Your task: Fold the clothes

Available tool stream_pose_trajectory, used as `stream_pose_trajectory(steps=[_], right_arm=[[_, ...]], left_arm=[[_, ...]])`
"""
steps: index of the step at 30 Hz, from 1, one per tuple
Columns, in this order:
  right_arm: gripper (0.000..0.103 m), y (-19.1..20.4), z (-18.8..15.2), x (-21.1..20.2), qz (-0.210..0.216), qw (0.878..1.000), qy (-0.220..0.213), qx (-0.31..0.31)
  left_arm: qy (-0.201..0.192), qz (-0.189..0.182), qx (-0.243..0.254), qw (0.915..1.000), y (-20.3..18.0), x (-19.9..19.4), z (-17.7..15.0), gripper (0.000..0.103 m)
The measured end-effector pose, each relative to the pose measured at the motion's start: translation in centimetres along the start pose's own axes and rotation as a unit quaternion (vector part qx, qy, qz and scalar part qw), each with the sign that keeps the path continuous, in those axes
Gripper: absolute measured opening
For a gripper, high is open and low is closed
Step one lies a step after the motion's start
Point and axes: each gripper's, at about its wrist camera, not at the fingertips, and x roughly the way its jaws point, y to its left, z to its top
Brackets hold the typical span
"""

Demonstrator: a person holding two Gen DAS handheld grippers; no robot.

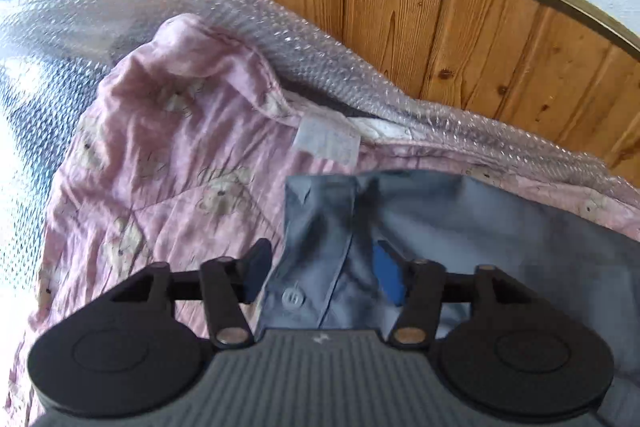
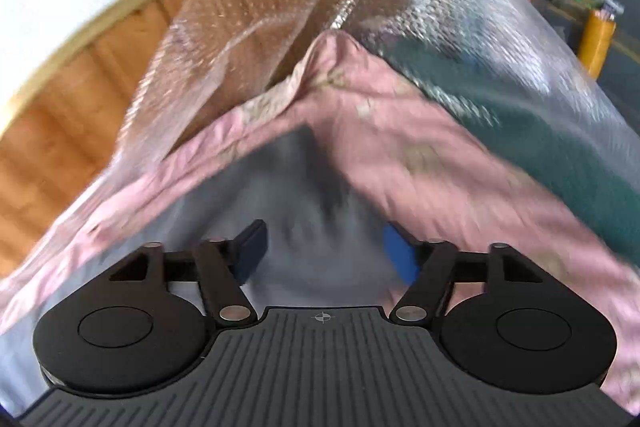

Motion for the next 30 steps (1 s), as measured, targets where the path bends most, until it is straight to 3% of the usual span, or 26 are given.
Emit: stream_pose_trajectory(steps=[1, 4, 9, 11, 12, 13, 14, 15, 16, 18, 22, 25, 28, 29, 30], right_arm=[[0.088, -1.3, -2.1, -1.9, -0.001, 1.0, 0.005, -0.003], [0.091, -5.6, -9.0, -5.8, -0.031, 0.999, 0.042, -0.012], [0.09, -11.0, -16.9, -4.5, -0.083, 0.991, 0.109, -0.008], [0.085, -10.9, -18.1, -4.1, -0.083, 0.991, 0.103, -0.019], [0.063, -10.6, -18.5, -4.0, -0.08, 0.991, 0.1, -0.031], [0.015, -9.6, -18.3, -4.2, -0.068, 0.992, 0.096, -0.049], [0.003, -8.7, -17.8, -4.5, -0.046, 0.993, 0.091, -0.056], [0.003, -7.7, -17.1, -4.9, -0.026, 0.994, 0.082, -0.068], [0.002, -6.4, -16.1, -5.6, -0.01, 0.994, 0.064, -0.09], [0.002, -4.0, -13.5, -7.4, 0.025, 0.992, 0.019, -0.126], [0.001, -2.4, -5.0, -15.4, 0.094, 0.976, -0.137, -0.138], [0.001, -4.7, -0.8, -20.8, 0.111, 0.959, -0.223, -0.133], [0.002, -8.8, -1.8, -21.4, 0.093, 0.956, -0.241, -0.139], [0.004, -10.3, -2.8, -20.8, 0.083, 0.96, -0.23, -0.138], [0.01, -12.1, -4.3, -19.0, 0.063, 0.971, -0.192, -0.128]], left_arm=[[0.016, 0.0, -0.01, 0.9998, 0.7, -0.5, -1.7, 0.064], [0.062, 0.002, -0.04, 0.9973, 2.7, -1.9, -6.6, 0.072], [0.139, 0.004, -0.089, 0.9863, 6.1, -4.3, -14.9, 0.076], [0.161, 0.007, -0.103, 0.9816, 6.8, -4.9, -17.5, 0.086], [0.16, 0.015, -0.098, 0.9821, 6.3, -4.8, -17.9, 0.087], [0.155, 0.026, -0.086, 0.9838, 5.5, -4.7, -18.0, 0.087], [0.148, 0.03, -0.071, 0.986, 4.6, -4.7, -18.1, 0.079], [0.14, 0.03, -0.056, 0.9881, 3.8, -4.7, -18.1, 0.06], [0.133, 0.03, -0.04, 0.9899, 3.0, -4.7, -18.1, 0.022], [0.105, 0.017, -0.043, 0.9934, 2.6, -5.9, -17.3, 0.01], [0.012, -0.052, -0.088, 0.9947, 4.9, -11.4, -15.1, 0.009], [-0.073, -0.132, -0.118, 0.9815, 8.7, -16.5, -14.5, 0.005], [-0.089, -0.184, -0.113, 0.9724, 12.2, -18.1, -16.0, 0.002], [-0.081, -0.203, -0.102, 0.9705, 13.2, -18.0, -17.1, 0.002], [-0.062, -0.212, -0.087, 0.9714, 14.1, -17.5, -18.6, 0.002]])
